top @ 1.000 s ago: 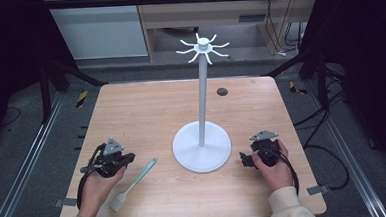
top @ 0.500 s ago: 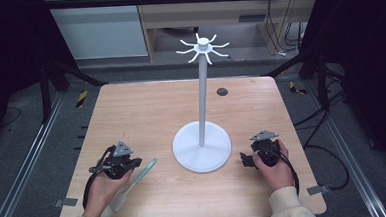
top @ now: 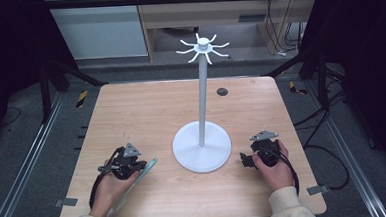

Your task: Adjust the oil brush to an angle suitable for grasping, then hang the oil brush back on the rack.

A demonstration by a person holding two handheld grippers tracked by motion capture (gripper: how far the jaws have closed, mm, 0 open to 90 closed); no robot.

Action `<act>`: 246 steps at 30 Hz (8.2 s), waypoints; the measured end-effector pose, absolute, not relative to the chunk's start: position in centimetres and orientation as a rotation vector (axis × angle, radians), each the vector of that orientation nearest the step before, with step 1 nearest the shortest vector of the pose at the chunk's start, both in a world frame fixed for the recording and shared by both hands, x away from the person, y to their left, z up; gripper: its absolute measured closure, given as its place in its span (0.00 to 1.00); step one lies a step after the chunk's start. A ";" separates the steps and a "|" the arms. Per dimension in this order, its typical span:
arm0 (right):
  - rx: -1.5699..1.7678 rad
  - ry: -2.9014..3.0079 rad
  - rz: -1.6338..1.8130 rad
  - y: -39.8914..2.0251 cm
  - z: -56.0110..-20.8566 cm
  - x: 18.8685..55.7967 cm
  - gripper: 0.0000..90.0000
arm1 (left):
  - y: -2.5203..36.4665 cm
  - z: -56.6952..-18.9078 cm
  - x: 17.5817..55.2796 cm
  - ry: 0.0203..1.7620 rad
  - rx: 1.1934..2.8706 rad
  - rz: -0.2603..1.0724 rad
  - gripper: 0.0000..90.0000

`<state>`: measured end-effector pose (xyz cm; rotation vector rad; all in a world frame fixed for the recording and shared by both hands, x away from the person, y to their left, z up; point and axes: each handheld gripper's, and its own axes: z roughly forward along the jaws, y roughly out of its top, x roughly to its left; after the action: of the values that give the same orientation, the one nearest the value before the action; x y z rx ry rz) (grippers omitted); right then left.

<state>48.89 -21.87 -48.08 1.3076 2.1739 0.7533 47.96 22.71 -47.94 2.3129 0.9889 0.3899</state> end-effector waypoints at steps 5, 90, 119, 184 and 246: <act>1.305 2.175 0.748 -21.8 -48.1 48.9 0.11 | 22.8 -48.3 48.2 1.002 2.320 0.381 1.00; 1.314 2.181 0.768 -21.9 -48.1 48.8 0.11 | 19.2 -46.2 45.9 0.742 2.944 0.047 0.77; 1.314 2.190 0.762 -21.8 -48.2 48.9 0.11 | 20.5 -45.5 45.0 0.747 2.842 0.147 0.90; 1.294 2.196 0.751 -21.6 -48.2 48.9 0.11 | 18.7 -28.3 43.2 0.647 2.138 0.536 0.91; 1.303 2.195 0.752 -21.7 -48.2 48.9 0.11 | 14.0 -20.8 44.6 0.610 1.975 0.572 0.90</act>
<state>48.92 -21.73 -48.20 1.3034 2.1949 0.7519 44.64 14.00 -20.82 1.9750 0.6104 0.5717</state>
